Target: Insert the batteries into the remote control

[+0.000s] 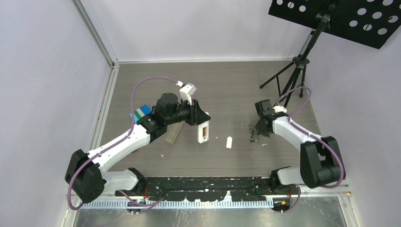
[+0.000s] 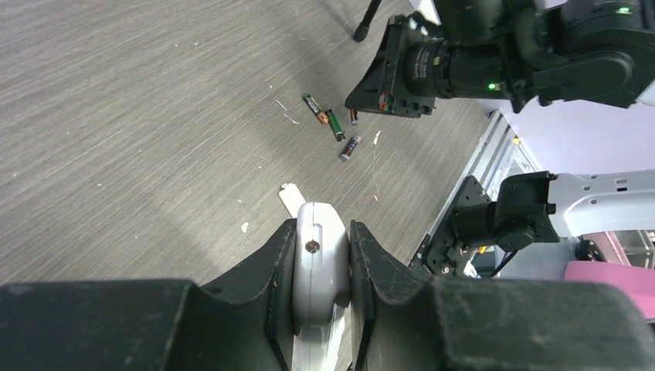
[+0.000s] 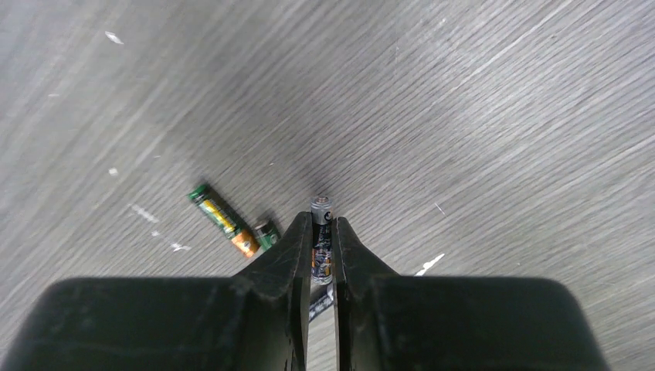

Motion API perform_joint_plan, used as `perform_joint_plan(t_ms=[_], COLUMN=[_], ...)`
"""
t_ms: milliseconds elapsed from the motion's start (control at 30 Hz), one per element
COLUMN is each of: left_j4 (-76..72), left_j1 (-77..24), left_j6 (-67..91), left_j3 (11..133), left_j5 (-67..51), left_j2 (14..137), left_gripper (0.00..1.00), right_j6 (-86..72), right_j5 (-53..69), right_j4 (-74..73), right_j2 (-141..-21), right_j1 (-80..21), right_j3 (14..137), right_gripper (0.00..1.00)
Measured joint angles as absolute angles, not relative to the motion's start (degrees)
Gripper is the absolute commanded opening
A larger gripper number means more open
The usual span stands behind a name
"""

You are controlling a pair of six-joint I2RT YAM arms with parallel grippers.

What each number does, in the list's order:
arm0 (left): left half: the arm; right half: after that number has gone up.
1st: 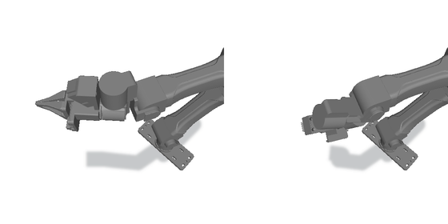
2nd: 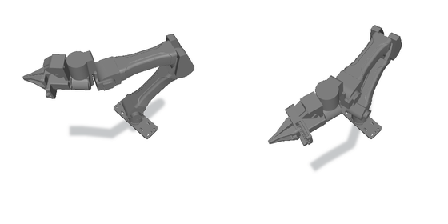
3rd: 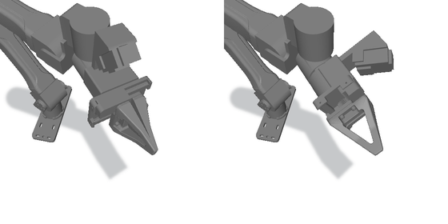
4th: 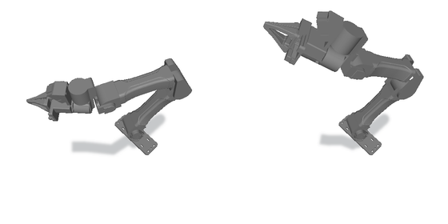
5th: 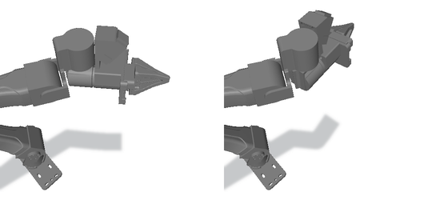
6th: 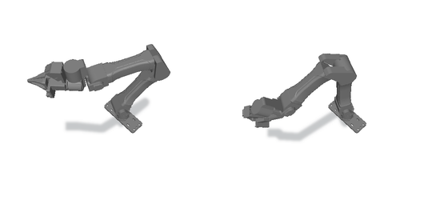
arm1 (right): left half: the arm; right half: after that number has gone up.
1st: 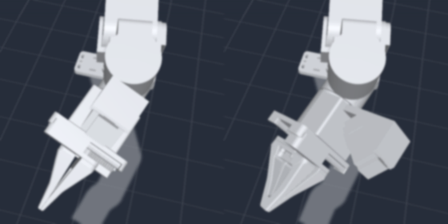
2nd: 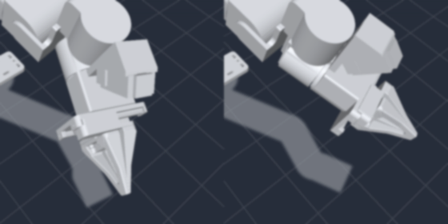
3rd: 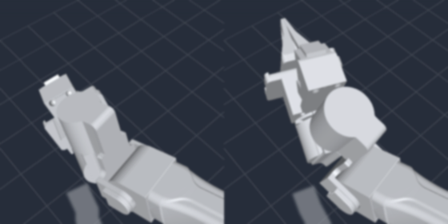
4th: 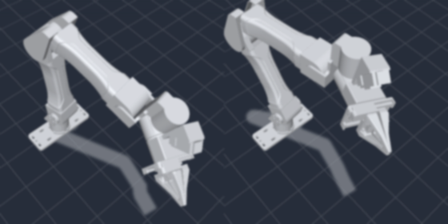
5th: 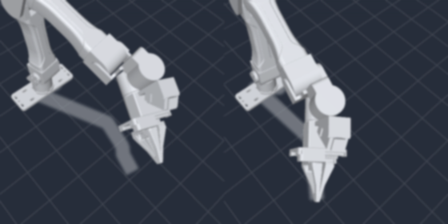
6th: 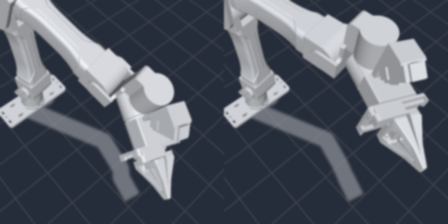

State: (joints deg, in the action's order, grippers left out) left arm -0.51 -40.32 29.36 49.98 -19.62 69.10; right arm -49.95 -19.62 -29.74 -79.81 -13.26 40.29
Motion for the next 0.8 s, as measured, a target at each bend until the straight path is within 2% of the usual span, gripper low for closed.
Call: perform_joint_plan(t_ms=[200, 400, 800], left_j4=[-0.43, 0.58, -5.15], left_j1=[-40.32, -39.53, -29.56], left_j6=[32.38, 34.72, 46.04], left_j3=[50.24, 51.72, 48.97], left_j5=[-21.37, -22.94, -31.73], left_j2=[71.13, 73.52, 75.29], left_gripper=[0.0, 0.0, 0.0], right_j6=[-49.43, -46.13, -38.89], right_j5=[-20.29, -19.66, -15.73], right_j4=[-31.97, -29.12, -12.97], right_j2=[-67.09, -56.36, -52.53], right_j1=[-16.1, -27.88, -50.89], right_j3=[40.91, 44.27, 45.04], right_gripper=[0.07, 0.07, 0.07])
